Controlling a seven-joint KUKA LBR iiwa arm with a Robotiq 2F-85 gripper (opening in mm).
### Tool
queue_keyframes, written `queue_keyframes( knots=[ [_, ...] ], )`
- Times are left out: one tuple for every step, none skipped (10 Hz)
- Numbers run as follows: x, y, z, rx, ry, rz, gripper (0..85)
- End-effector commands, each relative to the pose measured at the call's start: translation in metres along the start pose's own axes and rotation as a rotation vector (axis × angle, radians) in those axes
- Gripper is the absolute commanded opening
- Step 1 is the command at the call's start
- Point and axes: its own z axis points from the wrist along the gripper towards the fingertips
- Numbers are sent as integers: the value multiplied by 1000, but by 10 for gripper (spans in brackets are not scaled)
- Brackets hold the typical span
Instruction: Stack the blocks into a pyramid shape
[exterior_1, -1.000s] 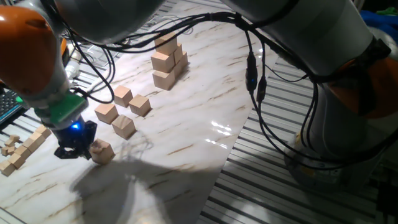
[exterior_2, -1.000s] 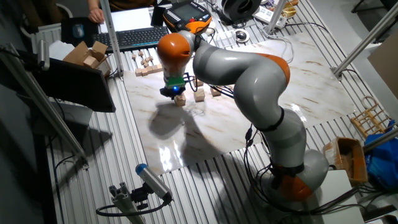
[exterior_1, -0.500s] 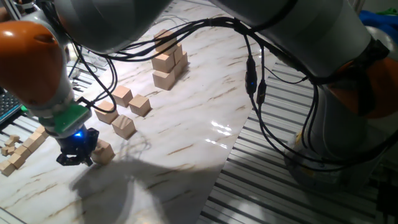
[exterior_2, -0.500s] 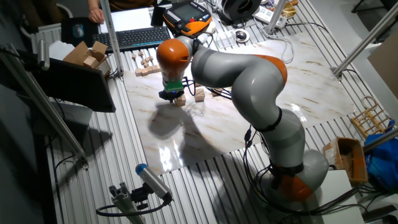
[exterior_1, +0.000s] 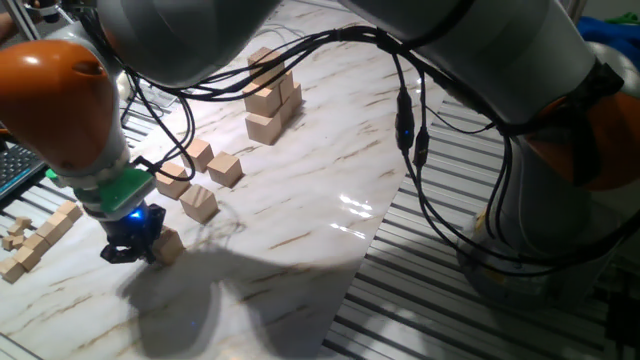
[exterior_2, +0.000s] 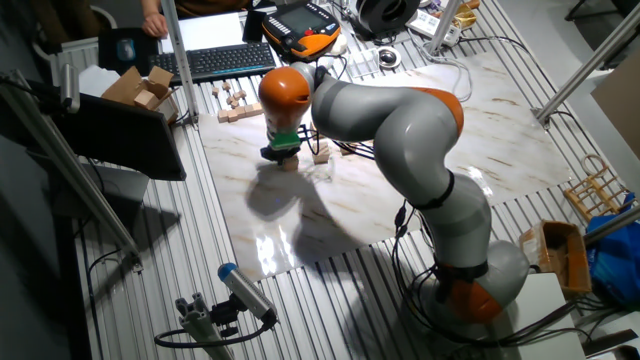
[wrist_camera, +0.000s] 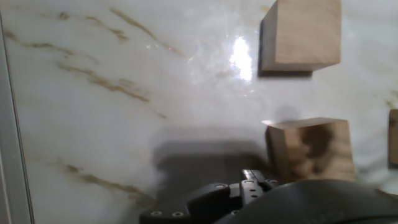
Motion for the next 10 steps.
queue_keyframes(
  knots=[
    [-3, -4, -2, -5, 7, -4, 0],
    [-7, -11, -5, -7, 14, -12, 0],
    [-9, -17, -7, -12, 13, -12, 0],
    [-7, -20, -7, -25, 7, -4, 0],
    [-6, -16, -6, -14, 3, 19, 0],
    [-7, -12, -7, 3, 1, 43, 0],
    [-11, -9, -6, 19, -2, 61, 0],
    [-14, -9, -5, 27, -3, 69, 0],
    [-16, -13, -4, 28, -5, 68, 0],
    [-17, -17, -5, 30, -5, 65, 0]
  ],
)
